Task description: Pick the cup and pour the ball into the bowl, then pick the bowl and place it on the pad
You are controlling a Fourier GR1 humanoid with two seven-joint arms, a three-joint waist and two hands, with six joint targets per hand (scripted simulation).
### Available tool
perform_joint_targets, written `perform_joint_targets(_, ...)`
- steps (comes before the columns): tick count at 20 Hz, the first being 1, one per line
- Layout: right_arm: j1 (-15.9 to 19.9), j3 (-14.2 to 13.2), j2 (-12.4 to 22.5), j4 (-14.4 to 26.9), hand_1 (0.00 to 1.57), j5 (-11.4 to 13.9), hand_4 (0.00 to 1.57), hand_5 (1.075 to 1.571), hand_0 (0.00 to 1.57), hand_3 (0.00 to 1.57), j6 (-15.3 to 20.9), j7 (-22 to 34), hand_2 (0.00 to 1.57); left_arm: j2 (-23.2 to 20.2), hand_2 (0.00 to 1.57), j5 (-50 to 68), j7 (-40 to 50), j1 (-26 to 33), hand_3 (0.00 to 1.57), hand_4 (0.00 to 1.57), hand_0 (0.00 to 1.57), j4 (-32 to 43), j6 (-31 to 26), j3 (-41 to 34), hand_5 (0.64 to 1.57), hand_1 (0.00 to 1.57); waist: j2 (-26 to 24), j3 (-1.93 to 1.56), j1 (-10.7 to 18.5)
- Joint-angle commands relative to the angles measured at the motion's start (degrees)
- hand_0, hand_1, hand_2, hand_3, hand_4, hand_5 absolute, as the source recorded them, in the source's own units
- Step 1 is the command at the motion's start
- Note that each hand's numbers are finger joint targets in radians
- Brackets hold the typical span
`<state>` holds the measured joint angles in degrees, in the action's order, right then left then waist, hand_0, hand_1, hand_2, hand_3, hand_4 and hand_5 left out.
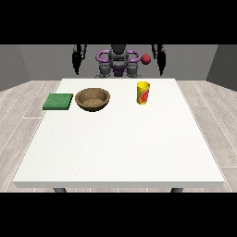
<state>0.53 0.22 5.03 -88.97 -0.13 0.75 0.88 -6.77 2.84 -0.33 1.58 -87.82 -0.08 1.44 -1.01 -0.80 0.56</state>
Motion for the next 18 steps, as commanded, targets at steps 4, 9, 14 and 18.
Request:
perform_joint_targets(4, 1.15, -0.58, 1.79, -5.22, 0.00, -0.58, 0.62, 1.559, 0.00, 0.00, -0.18, 4.33, 0.00, -2.64, 0.00, 0.25, 4.32, -0.19, 0.00, 0.00, 0.00, -4.87, -0.29, -0.84, 1.535, 0.00, -12.99, 0.45, 0.44)
perform_joint_targets(9, -1.67, -7.65, 4.09, -4.76, 0.00, -8.01, 0.62, 1.560, 0.00, 0.00, -1.88, 9.21, 0.00, 6.49, 0.00, 3.41, 20.86, -1.43, 0.00, 0.00, 0.00, -14.13, 8.56, 11.04, 1.532, 0.00, -18.04, 0.65, 0.08)
perform_joint_targets(14, -5.22, -6.49, 2.83, -8.64, 0.00, -8.02, 0.55, 1.563, 0.00, 0.00, -2.73, 8.28, 0.00, 6.68, 0.00, 0.93, 27.18, -2.12, 0.00, 0.00, 0.00, -23.54, 11.92, 12.20, 1.536, 0.00, -13.23, 0.77, 0.50)
perform_joint_targets(18, -1.75, -8.57, 3.65, -14.30, 0.00, -10.67, 0.52, 1.561, 0.00, 0.00, -2.32, 12.84, 0.00, 6.56, 0.00, -1.93, 21.55, 1.49, 0.00, 0.00, 0.00, -26.64, 11.13, 12.80, 1.529, 0.00, -8.42, 0.80, -0.13)
